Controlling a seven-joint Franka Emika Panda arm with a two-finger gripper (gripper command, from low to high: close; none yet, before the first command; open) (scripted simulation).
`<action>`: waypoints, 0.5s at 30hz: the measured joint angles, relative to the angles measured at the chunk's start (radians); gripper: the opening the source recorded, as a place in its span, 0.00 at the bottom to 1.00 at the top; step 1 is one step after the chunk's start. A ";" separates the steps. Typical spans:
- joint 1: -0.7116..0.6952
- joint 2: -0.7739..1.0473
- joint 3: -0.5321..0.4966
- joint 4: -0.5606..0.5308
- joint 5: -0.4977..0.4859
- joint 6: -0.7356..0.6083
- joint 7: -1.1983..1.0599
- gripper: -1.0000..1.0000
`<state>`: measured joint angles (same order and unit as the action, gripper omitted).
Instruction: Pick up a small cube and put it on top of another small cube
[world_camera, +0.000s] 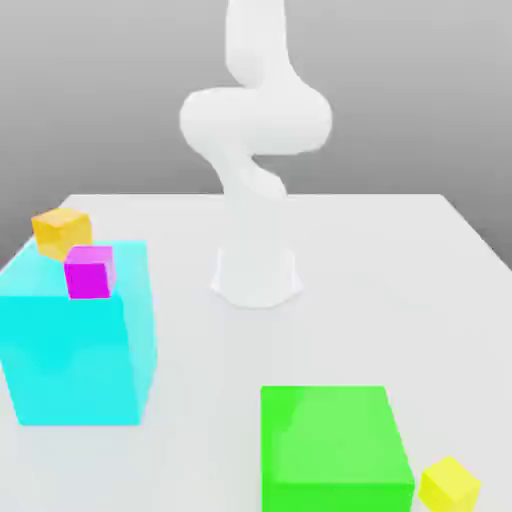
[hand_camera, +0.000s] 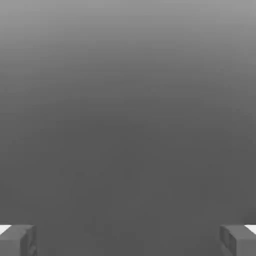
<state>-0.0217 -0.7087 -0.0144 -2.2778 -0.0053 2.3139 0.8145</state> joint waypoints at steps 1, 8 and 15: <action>-0.009 0.039 -0.006 0.010 -0.002 0.006 0.006 0.50; -0.065 0.295 -0.059 0.072 -0.005 0.045 0.038 0.50; -0.114 0.549 -0.123 0.134 0.017 0.084 0.052 0.50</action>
<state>-0.1354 -0.1600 -0.1378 -2.1438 0.0116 2.3979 0.8663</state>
